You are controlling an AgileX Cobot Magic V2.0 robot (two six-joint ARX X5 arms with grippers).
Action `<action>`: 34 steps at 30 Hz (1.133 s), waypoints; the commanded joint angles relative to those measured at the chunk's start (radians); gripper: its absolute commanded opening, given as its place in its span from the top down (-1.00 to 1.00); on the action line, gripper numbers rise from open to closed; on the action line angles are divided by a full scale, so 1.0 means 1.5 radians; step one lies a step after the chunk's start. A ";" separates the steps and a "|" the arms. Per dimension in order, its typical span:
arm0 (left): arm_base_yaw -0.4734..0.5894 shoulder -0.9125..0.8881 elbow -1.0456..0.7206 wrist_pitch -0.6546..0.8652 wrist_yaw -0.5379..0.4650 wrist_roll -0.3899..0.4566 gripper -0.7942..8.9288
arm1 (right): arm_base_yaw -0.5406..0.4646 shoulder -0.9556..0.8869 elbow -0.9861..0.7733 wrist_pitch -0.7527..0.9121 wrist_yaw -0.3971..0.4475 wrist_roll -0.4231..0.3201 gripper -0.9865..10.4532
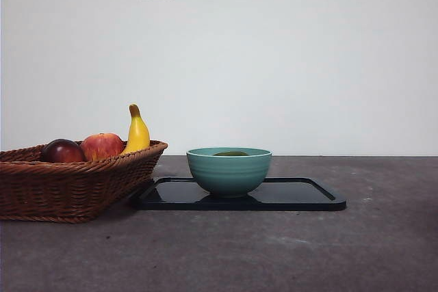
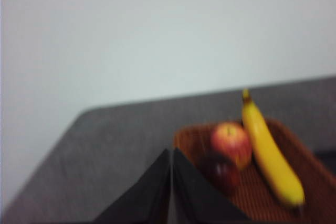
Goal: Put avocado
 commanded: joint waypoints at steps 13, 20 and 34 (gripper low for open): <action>0.001 -0.092 -0.149 -0.022 -0.004 -0.020 0.82 | 0.005 0.004 0.002 0.007 0.000 0.007 0.82; 0.001 -0.092 -0.149 -0.080 -0.004 -0.028 0.82 | 0.005 0.004 0.002 0.007 0.000 0.007 0.82; 0.001 -0.092 -0.149 -0.080 -0.004 -0.027 0.82 | 0.005 0.004 0.002 0.007 0.000 0.007 0.82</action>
